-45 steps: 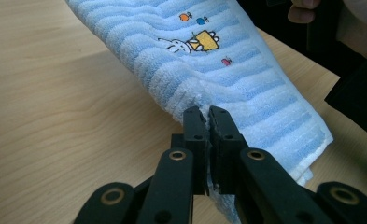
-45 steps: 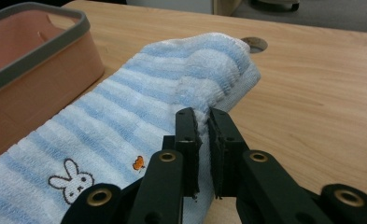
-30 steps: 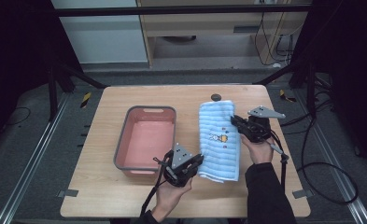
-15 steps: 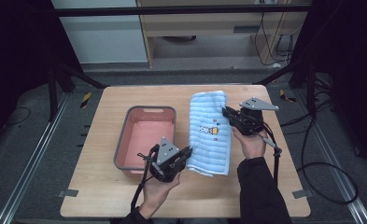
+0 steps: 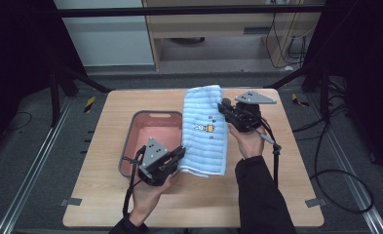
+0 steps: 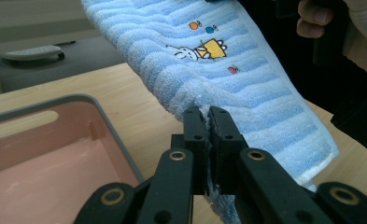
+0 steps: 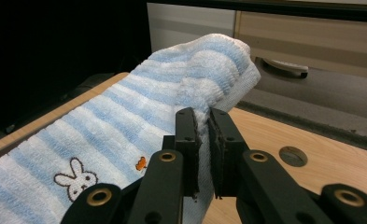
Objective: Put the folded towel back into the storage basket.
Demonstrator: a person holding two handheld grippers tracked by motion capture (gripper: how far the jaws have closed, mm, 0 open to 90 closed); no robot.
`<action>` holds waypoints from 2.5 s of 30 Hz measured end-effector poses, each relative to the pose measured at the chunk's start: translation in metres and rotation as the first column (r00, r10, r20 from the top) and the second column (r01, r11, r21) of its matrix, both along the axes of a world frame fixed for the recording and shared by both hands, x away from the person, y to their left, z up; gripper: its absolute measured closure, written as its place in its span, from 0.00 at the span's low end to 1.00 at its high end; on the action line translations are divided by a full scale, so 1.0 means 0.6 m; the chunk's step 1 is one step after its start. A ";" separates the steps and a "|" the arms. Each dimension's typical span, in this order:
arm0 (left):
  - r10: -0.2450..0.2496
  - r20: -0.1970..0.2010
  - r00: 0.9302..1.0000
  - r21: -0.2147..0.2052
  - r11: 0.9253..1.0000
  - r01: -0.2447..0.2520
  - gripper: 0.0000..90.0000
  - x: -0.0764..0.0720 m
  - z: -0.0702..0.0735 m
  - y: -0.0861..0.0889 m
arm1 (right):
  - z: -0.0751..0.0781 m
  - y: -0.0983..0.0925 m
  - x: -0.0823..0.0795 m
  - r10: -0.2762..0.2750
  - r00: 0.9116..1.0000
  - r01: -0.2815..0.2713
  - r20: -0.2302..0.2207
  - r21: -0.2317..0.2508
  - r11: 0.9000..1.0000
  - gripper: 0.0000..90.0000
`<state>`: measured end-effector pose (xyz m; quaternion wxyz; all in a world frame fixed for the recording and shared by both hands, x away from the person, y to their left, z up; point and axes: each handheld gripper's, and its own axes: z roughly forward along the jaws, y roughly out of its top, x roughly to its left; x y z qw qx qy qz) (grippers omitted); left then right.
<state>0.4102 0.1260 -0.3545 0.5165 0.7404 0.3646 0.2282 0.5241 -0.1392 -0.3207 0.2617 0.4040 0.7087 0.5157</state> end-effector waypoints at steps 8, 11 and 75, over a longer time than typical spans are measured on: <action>0.041 0.012 0.999 -0.017 0.999 -0.041 0.96 0.002 0.012 0.045 | 0.012 0.049 0.011 0.026 1.000 -0.026 0.010 -0.011 1.000 0.92; 0.055 0.013 0.998 -0.021 0.998 -0.055 0.96 0.004 0.013 0.060 | 0.016 0.067 0.018 0.040 0.999 -0.040 0.012 -0.008 0.999 0.92; 0.228 -0.170 0.959 0.158 0.967 -0.202 0.96 0.067 -0.113 0.198 | -0.150 0.269 0.117 0.104 0.983 -0.118 -0.153 -0.082 0.990 0.92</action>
